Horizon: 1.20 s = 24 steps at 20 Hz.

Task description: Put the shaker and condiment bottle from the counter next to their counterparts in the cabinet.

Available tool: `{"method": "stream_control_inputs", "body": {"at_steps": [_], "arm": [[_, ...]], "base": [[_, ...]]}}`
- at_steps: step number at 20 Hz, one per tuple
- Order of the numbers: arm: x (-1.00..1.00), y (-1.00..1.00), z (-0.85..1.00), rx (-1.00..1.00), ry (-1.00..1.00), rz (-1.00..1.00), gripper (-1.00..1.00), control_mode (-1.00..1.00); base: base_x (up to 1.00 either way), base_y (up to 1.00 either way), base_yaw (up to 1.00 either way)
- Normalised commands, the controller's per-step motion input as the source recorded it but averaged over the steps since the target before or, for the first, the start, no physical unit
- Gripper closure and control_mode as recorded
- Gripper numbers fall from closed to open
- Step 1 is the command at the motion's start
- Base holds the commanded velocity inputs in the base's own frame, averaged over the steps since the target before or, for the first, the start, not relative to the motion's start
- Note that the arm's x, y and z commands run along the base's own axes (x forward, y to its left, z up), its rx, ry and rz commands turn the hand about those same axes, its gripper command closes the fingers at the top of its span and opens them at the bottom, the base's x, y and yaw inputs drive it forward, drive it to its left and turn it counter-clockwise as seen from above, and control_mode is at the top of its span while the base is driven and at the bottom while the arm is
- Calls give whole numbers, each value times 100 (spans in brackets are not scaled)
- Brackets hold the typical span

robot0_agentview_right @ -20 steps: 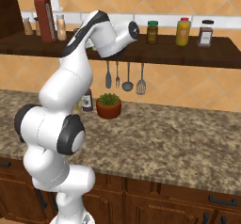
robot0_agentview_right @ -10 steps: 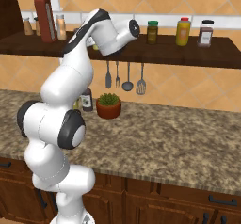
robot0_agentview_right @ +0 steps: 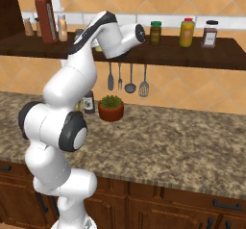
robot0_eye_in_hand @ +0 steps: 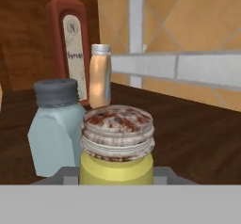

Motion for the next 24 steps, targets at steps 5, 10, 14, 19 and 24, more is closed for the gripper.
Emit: {"method": "stream_control_inputs", "body": {"at_steps": [5,10,14,19,24], "arm": [[10,0,-20,12,-3,1,100,-100],[0,10,-25,4,-7,3,100,-100],[0,29,-17,0,-5,2,100,-100],[30,30,-21,0,0,6,100,-100],[34,35,-29,0,0,8,-100,-100]], "base": [[0,0,0],[0,0,0],[0,0,0],[0,0,0],[0,0,0]]}}
